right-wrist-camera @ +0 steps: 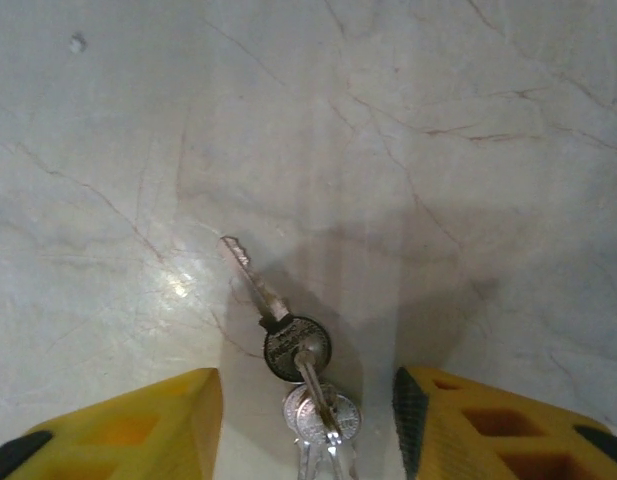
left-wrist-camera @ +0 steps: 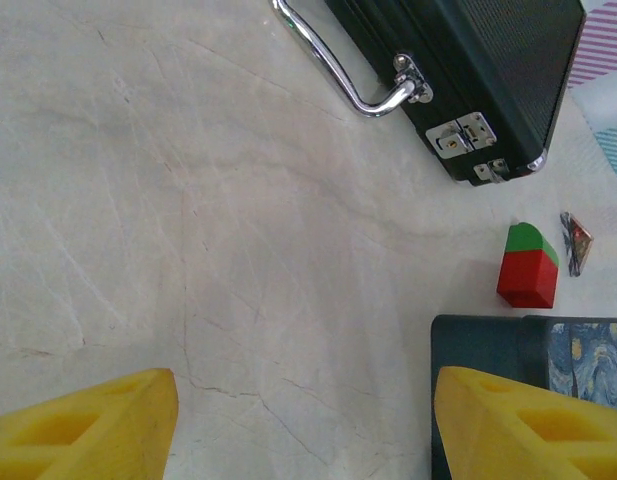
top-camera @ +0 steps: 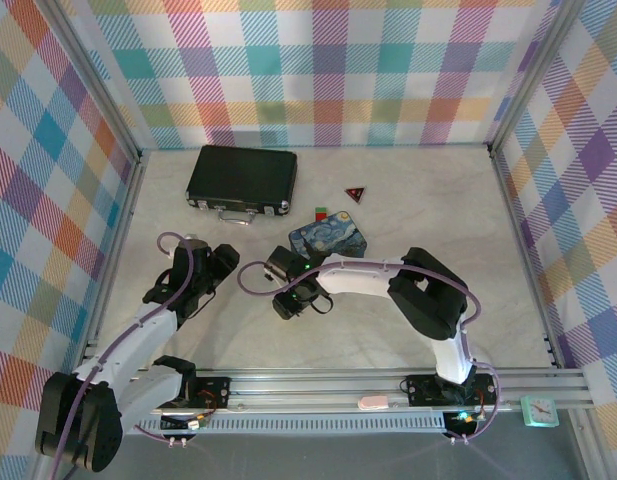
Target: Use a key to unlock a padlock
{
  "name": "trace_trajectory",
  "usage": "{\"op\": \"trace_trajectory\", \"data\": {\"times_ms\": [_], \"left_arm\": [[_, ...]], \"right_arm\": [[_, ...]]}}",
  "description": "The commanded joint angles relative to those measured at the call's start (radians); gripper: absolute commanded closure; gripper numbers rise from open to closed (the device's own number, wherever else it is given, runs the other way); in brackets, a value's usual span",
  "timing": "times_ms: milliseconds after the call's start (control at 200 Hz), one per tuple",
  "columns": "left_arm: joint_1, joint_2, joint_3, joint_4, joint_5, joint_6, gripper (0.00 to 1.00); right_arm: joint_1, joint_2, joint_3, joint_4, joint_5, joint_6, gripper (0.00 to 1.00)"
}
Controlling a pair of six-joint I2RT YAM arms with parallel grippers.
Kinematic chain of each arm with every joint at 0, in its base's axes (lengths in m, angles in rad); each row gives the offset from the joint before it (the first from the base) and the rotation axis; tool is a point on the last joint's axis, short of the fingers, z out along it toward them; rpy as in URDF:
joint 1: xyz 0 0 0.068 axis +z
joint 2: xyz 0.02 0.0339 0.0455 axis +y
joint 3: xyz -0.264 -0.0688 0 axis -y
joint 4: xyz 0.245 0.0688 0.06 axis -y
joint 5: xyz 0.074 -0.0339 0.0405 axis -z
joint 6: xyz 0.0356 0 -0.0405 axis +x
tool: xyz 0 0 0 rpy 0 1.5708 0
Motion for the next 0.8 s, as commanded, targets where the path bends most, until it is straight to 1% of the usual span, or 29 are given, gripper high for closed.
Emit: {"op": "trace_trajectory", "data": {"times_ms": [0, 80, 125, 220, 305, 395, 555, 680, 795], "left_arm": [[0.015, -0.019, -0.016, 0.014, 0.015, -0.014, 0.32], [0.015, -0.020, -0.015, 0.021, 0.025, -0.021, 0.31], [0.015, -0.024, -0.015, 0.023, 0.030, -0.026, 0.31], [0.015, -0.028, -0.015, 0.027, 0.040, -0.033, 0.31], [0.015, -0.032, -0.019, 0.047, 0.060, -0.045, 0.30], [0.015, -0.030, -0.035, 0.098, 0.104, -0.076, 0.30], [-0.004, -0.025, -0.073, 0.197, 0.161, -0.164, 0.30], [-0.063, -0.024, -0.085, 0.244, 0.146, -0.212, 0.30], [-0.130, -0.004, -0.074, 0.299, 0.120, -0.237, 0.30]], "right_arm": [[0.007, 0.046, 0.000, -0.003, 0.029, 0.005, 0.59], [0.007, 0.050, -0.027, 0.026, 0.052, 0.033, 0.74], [0.004, 0.046, -0.039, 0.040, 0.062, 0.048, 0.80], [0.001, 0.011, -0.073, 0.084, 0.071, 0.071, 1.00], [-0.009, -0.042, -0.108, 0.129, 0.059, 0.080, 1.00], [-0.032, -0.100, -0.139, 0.169, 0.014, 0.085, 1.00], [-0.103, -0.190, -0.165, 0.219, -0.107, 0.133, 1.00], [-0.150, -0.254, -0.186, 0.272, -0.180, 0.185, 1.00], [-0.172, -0.292, -0.183, 0.300, -0.200, 0.209, 1.00]]}}
